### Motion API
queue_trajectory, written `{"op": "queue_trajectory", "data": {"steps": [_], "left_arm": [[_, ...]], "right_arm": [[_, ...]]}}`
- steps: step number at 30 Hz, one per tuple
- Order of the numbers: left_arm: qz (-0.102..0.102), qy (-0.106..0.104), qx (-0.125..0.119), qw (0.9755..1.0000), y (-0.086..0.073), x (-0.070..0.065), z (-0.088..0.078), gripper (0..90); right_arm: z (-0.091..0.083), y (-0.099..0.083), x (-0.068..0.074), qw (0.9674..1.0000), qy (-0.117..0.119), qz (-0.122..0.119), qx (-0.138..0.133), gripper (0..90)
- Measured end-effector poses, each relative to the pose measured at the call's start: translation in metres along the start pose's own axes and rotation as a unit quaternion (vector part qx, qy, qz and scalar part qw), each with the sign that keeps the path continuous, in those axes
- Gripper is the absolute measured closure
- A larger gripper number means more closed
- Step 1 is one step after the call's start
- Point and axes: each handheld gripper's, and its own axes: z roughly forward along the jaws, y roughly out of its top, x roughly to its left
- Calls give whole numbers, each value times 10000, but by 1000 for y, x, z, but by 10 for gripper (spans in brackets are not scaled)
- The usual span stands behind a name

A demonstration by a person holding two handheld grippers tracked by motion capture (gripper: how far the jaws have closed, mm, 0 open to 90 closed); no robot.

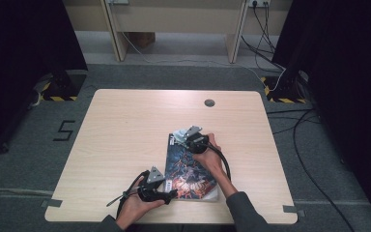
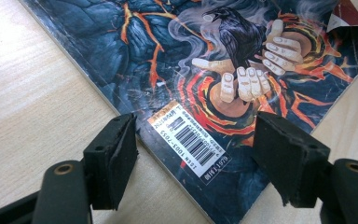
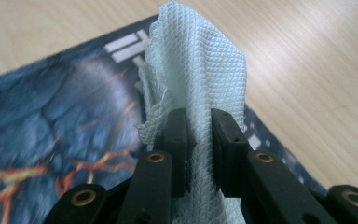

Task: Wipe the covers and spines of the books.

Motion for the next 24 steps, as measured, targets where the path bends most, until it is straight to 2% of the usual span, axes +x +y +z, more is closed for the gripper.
{"op": "queue_trajectory", "data": {"steps": [6, 9, 12, 14, 16, 17, 20, 22, 24], "left_arm": [[12, -7, -21, 10000, 0, 0, 0, 299], [16, -10, -24, 10000, 0, 0, 0, 299], [19, -12, -33, 10000, -1, 0, 0, 298], [22, -24, -34, 10000, -1, 1, 0, 297], [19, -16, -52, 10000, -1, 1, 0, 298], [27, -16, -61, 10000, -1, 1, 0, 299], [20, -18, -78, 10000, -2, 1, 0, 298], [19, -21, -89, 10000, -2, 1, 0, 298], [17, -17, -90, 10000, -2, 1, 0, 298]], "right_arm": [[15, 23, 3, 9999, 125, -50, 106, 781], [17, 30, 10, 9995, 194, -190, 154, 781], [16, 33, 20, 9986, 430, -303, 80, 781], [14, 34, 25, 9977, 468, -484, 111, 779], [14, 35, 24, 9980, 501, -374, 132, 772], [15, 35, 22, 9982, 505, -299, 126, 769], [18, 36, 17, 9988, 375, -297, 136, 768], [18, 37, 18, 9989, 357, -228, 190, 775], [17, 37, 23, 9989, 237, -345, 209, 779]]}}
